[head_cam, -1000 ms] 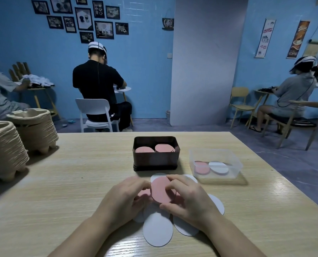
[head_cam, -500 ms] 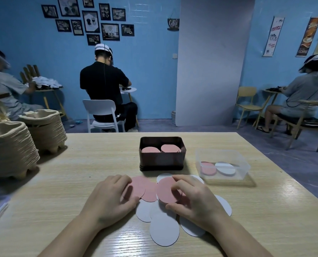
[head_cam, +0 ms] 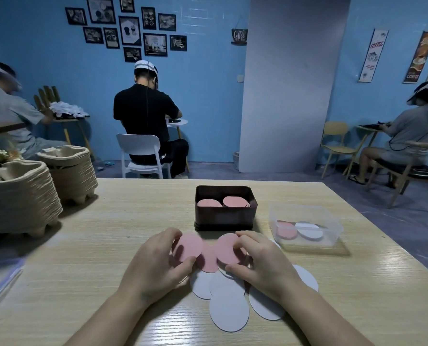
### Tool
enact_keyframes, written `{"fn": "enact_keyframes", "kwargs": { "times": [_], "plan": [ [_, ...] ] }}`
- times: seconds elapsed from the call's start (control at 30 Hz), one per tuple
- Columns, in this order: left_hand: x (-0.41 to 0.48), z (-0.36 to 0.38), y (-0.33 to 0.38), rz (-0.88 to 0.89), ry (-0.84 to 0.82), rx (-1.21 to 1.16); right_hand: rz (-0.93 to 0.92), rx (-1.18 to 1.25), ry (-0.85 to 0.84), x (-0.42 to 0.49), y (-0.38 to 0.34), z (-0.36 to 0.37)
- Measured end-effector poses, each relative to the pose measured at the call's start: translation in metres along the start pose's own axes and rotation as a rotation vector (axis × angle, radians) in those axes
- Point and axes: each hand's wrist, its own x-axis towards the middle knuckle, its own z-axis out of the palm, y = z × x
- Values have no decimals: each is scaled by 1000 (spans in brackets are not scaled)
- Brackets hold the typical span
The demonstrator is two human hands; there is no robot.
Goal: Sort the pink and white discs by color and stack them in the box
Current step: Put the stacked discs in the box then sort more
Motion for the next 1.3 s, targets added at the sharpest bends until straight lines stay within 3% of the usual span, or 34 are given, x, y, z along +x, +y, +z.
{"fn": "enact_keyframes", "kwargs": {
  "times": [0.27, 0.47, 0.83, 1.1, 1.3],
  "plan": [
    [2, 10, 12, 257, -16, 37, -23, 99, -37, 11, -16, 10],
    [5, 17, 10, 364, -81, 67, -166, 31, -12, 7, -13, 24],
    [-1, 8, 8, 340, -35, -59, -126, 65, 63, -3, -12, 13],
    [-1, 10, 11, 352, -14, -85, -136, -8, 11, -3, -13, 13],
    [-4, 6, 4, 289, -36, 76, -150, -11, 23, -4, -13, 11]
  ]
}}
